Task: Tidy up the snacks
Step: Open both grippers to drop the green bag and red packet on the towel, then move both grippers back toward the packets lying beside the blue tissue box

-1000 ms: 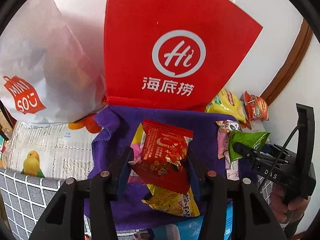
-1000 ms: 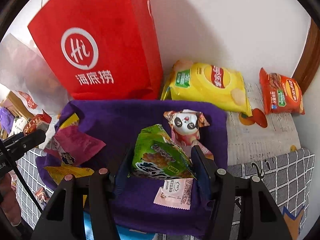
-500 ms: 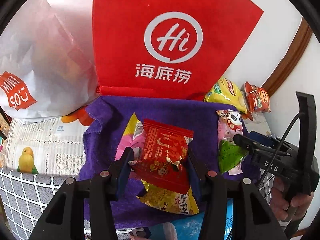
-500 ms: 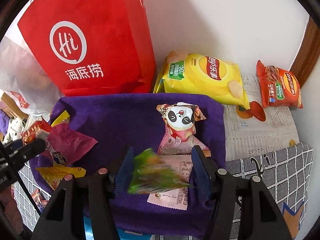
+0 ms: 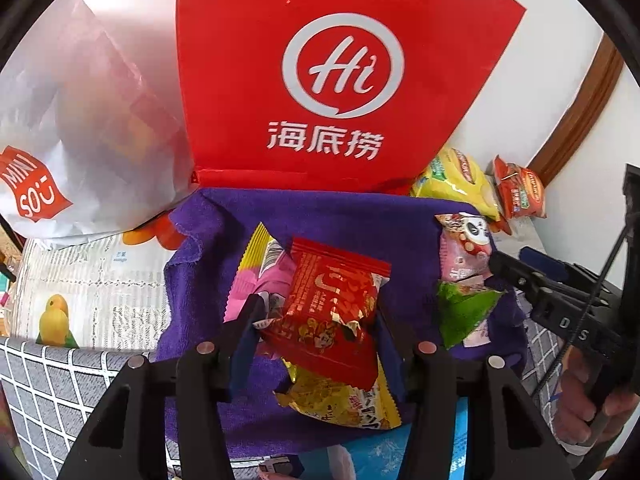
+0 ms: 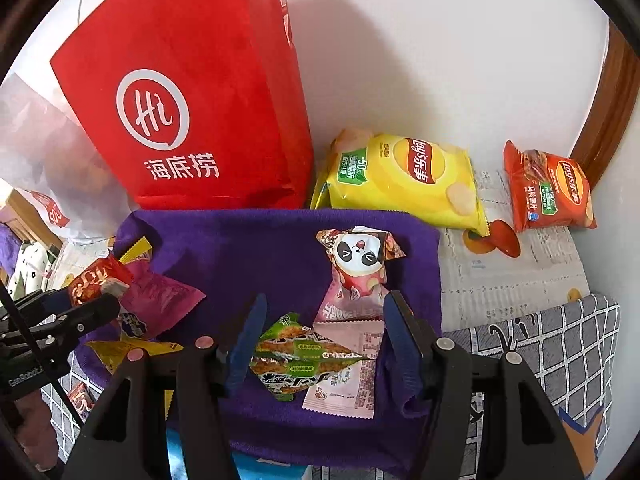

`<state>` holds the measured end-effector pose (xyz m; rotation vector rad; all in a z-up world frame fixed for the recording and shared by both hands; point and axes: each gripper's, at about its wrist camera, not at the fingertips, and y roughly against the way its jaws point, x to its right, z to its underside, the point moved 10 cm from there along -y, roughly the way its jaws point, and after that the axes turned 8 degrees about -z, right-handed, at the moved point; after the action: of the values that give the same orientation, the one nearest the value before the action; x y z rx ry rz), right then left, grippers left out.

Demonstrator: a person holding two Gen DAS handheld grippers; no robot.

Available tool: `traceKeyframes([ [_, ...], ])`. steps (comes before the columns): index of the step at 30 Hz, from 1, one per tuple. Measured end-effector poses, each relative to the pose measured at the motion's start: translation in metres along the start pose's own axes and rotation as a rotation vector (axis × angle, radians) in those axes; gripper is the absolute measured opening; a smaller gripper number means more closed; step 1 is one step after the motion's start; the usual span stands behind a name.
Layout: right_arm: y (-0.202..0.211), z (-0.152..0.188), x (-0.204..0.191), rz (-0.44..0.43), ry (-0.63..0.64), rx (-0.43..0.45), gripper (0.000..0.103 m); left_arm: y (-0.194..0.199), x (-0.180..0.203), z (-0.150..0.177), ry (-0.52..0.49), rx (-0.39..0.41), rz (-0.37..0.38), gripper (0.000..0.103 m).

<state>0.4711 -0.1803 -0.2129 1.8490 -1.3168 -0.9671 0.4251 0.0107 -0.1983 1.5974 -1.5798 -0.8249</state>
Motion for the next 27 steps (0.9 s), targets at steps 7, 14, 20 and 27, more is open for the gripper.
traceKeyframes([
  [7, 0.002, 0.000, 0.002, 0.000, -0.011, 0.002, 0.061, -0.003, -0.002, 0.000, 0.009, -0.017, 0.001, 0.071],
  [14, 0.019, -0.007, 0.000, 0.007, -0.008, 0.046, 0.061, 0.013, 0.006, -0.003, 0.000, 0.013, 0.018, 0.079],
  [20, 0.044, -0.004, -0.004, 0.011, -0.025, 0.074, 0.061, 0.038, 0.008, -0.008, 0.005, 0.060, 0.035, 0.079],
  [27, 0.093, 0.016, -0.009, 0.039, -0.041, 0.113, 0.061, 0.086, 0.016, -0.011, -0.035, 0.147, 0.017, 0.079],
])
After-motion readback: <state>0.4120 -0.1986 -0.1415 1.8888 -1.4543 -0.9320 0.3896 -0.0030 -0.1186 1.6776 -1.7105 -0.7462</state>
